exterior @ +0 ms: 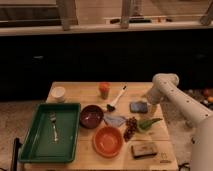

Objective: Wipe purple bowl with sponge

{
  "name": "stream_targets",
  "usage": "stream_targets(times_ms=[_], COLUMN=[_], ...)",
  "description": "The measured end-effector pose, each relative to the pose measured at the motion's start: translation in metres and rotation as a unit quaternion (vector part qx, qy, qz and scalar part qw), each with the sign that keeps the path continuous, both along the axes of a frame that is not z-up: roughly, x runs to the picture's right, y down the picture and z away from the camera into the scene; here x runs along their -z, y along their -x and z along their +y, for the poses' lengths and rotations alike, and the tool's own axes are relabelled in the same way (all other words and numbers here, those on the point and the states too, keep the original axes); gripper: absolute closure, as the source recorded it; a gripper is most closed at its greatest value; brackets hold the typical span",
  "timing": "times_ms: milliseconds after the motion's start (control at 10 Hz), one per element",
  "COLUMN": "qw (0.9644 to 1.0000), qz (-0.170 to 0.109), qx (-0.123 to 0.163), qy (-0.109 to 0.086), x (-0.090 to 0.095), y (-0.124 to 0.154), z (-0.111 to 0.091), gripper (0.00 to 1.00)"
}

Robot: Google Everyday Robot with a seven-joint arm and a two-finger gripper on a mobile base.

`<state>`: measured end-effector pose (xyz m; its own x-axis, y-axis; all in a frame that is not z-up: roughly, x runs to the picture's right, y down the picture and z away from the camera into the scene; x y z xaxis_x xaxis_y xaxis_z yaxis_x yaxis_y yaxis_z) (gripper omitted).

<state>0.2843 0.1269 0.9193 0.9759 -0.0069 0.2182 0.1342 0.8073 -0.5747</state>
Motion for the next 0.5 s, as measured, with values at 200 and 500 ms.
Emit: stream_targets(times_ms=[200, 500], qw=[1.0, 1.0], qz=[0.0, -0.003], qx=[0.003, 0.009], qy=[0.002, 0.002], x=[0.0, 0.0], y=[0.002, 0.012], z=[0.001, 0.001], gripper=[0.2, 0.2])
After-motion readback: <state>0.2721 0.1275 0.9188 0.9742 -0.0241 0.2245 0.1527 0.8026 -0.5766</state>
